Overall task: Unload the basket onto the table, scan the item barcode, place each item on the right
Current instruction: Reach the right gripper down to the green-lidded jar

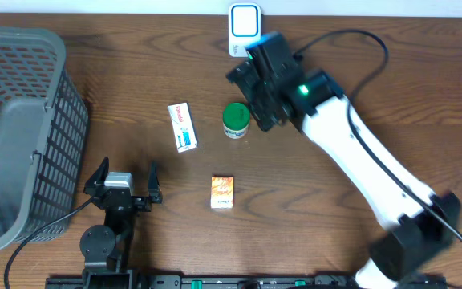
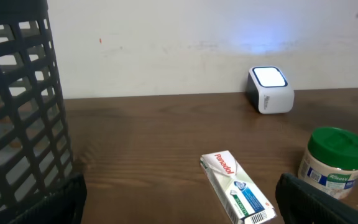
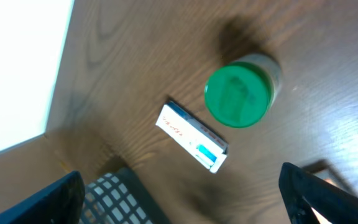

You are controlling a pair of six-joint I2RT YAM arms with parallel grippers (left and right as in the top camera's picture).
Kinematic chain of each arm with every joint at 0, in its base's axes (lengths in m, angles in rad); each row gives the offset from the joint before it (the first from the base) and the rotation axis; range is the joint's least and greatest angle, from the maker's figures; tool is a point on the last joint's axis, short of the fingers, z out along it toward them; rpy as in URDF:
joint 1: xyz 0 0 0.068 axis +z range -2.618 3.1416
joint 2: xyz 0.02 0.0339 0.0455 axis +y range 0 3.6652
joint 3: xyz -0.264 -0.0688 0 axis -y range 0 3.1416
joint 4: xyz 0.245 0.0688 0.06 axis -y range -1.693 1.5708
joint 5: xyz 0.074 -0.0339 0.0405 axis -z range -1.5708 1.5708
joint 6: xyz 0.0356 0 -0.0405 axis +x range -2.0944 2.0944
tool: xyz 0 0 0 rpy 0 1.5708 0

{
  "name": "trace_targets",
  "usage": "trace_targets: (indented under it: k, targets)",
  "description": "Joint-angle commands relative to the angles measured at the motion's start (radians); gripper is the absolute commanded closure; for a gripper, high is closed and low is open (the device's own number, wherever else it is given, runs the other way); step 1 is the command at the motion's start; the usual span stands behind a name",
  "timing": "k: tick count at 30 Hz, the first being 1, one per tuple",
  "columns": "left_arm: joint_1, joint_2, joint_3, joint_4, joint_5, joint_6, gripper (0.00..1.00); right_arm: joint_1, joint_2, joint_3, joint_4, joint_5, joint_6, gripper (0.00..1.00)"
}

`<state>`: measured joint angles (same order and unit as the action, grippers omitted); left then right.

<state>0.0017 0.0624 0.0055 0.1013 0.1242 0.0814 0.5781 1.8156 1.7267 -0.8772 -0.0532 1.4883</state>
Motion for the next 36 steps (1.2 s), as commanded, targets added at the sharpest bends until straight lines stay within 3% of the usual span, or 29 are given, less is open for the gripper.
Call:
trace_targets:
  k: [1,5,8,36]
  targets:
    - [-0.001,-0.006,-0.001,0.003,-0.009,-0.005,0.04,-0.005,0.142,0.204,-0.117,-0.031,0.066,0.01]
    - [-0.001,-0.006,-0.001,0.003,-0.009,-0.005,0.04,-0.01,0.283,0.406,-0.311,-0.035,0.097,0.01]
    - [-0.001,-0.006,-0.001,0.003,-0.009,-0.005,0.04,-0.016,0.361,0.483,-0.357,-0.064,0.097,0.01]
    - [-0.001,-0.006,-0.001,0.003,-0.009,-0.005,0.04,0.003,0.591,0.491,-0.418,-0.124,0.164,0.01]
